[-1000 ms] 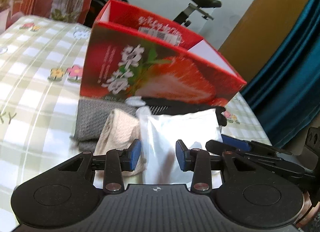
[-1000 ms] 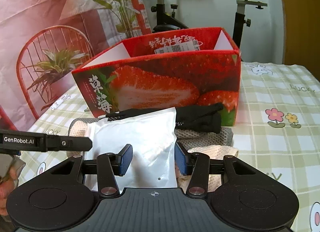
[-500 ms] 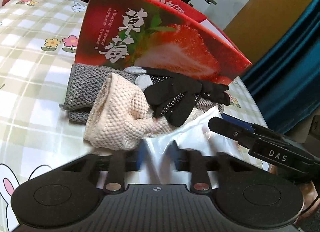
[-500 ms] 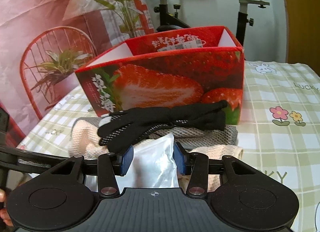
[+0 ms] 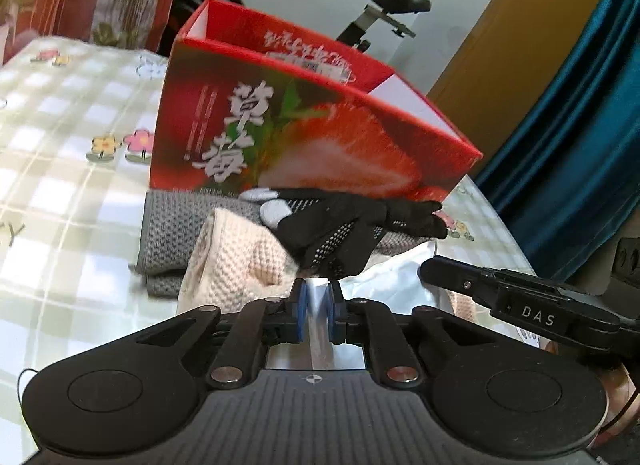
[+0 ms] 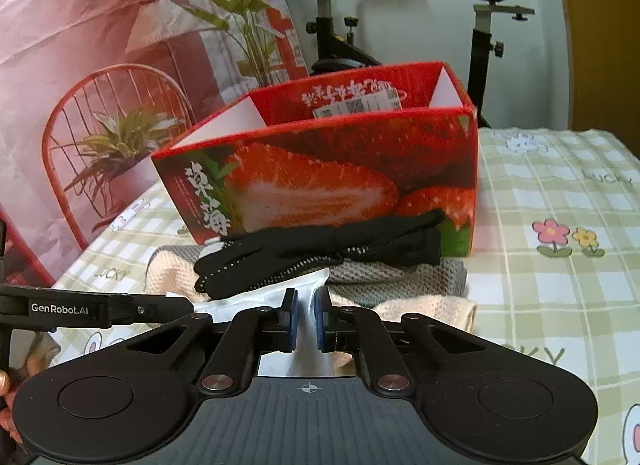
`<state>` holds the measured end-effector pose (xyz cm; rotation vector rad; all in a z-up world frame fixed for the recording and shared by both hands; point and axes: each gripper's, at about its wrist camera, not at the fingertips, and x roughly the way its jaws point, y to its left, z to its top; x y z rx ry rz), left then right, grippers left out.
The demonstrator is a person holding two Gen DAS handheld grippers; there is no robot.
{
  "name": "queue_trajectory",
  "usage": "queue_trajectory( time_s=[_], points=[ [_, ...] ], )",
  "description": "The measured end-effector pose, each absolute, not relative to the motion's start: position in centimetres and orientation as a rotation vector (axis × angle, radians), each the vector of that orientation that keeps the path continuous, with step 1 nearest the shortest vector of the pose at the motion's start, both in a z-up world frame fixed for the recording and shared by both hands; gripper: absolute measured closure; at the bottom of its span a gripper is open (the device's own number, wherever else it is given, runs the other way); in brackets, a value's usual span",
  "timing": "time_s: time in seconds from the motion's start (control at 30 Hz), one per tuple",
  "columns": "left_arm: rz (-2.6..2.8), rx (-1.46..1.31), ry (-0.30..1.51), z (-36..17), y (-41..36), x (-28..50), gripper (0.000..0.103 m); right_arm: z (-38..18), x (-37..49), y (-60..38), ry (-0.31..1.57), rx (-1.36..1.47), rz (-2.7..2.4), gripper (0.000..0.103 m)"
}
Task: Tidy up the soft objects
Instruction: 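Lift the foil packet with both tools into the red box and open them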
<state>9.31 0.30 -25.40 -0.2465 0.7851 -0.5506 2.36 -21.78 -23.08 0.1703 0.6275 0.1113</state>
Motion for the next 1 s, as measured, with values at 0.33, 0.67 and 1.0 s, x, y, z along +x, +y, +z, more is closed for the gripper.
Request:
queue_trajectory(
  time_s=[0.33, 0.67, 1.0],
  points=[
    [-0.579, -0.210, 0.666, -22.1, 0.2, 8.2, 0.092, -19.7, 1.6, -21.4, 0.535, 0.127, 0.118, 0.096],
    [-0.585, -0.212, 0.590, -19.5, -0.1, 9.7, 0.092, -16.2, 3.1, -21.6, 0.460, 0.092, 0.140, 0.096],
    [-0.566, -0.176, 0.459, -13.9, -1.3, 15.4, 0.093, -10.6, 9.4, -22.9, 0.342, 0.015, 0.148, 0.097]
  ],
)
